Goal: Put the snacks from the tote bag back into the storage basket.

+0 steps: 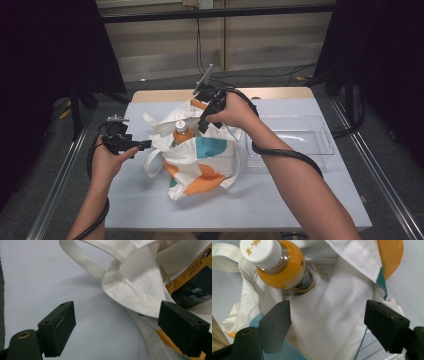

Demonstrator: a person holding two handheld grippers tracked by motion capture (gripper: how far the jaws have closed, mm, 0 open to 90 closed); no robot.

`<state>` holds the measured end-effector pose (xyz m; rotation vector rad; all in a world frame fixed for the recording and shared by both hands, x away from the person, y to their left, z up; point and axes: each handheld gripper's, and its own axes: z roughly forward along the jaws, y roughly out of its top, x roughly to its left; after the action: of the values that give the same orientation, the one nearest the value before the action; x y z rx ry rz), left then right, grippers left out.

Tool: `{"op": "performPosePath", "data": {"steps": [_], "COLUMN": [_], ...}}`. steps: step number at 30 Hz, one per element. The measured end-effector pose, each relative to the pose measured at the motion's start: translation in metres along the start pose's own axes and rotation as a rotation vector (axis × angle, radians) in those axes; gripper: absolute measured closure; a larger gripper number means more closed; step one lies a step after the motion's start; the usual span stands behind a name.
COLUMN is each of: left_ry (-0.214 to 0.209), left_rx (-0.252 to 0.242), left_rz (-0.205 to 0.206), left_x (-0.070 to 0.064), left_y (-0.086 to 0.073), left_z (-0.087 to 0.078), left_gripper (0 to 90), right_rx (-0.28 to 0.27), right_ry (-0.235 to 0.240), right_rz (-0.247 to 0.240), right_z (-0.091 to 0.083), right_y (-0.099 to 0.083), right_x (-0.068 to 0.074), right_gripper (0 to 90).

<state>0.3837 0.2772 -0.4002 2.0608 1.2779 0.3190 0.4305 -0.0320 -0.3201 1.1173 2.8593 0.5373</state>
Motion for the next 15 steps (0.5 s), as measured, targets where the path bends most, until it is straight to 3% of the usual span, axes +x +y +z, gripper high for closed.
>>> {"op": "performPosePath", "data": {"steps": [15], "left_ry": [0.000], "left_rx": [0.007], "left_rz": [0.010], "left_x": [-0.005], "left_y": [0.000], "left_z": [0.004], "left_gripper": [14.4], "right_rx": [0.004], "right_ry": [0.018], "right_rz": [-0.015], "right_z": [0.008], "right_y": [0.013], "right_x": [0.013], "right_gripper": [21.6]}}
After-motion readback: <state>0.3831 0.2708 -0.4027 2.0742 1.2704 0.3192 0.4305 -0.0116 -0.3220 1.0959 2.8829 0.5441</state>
